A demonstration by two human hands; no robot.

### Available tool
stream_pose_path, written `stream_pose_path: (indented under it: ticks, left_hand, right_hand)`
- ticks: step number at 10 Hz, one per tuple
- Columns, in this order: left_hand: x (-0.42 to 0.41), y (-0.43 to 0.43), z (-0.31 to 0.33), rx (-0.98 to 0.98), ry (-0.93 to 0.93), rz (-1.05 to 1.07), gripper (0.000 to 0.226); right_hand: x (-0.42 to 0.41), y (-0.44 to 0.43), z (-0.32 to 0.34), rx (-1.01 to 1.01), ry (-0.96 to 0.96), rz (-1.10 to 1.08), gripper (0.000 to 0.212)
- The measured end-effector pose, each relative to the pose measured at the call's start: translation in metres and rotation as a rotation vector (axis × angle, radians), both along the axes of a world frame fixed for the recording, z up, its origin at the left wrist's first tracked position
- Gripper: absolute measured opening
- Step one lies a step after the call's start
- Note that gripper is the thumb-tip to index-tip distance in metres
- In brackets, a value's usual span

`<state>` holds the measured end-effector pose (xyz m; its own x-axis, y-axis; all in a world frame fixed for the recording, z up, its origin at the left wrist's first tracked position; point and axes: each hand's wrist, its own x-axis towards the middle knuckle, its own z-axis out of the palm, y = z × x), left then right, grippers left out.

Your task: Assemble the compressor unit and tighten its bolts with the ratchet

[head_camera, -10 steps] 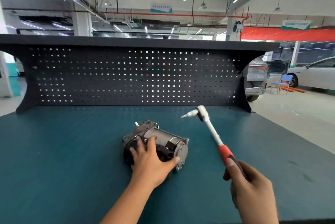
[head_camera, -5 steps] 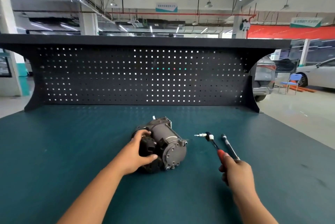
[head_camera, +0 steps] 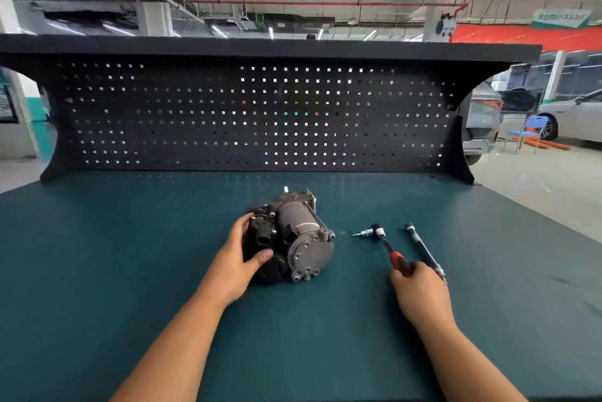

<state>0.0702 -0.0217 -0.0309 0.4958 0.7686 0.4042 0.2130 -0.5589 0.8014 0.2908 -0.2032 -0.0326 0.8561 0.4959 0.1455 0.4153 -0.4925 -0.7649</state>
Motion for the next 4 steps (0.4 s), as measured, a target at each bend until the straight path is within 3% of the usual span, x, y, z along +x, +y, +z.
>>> stream_pose_path:
  ticks: [2,3,4]
  left_hand:
    - [0.004,-0.023,0.002,0.100,0.129,0.182,0.076]
    - [0.007,-0.039,0.013,0.127,0.295,0.294,0.070]
    - [-0.014,-0.053,0.018,0.218,0.338,0.398,0.049]
  right_hand:
    - [-0.002,-0.001,-0.002,-0.020,-0.115,-0.007,0.031]
    - [-0.022,-0.012,0.007,0.216,-0.247,0.013,0.023]
    - [-0.041,-0.038,0.019,0.438,-0.385,0.219,0.019]
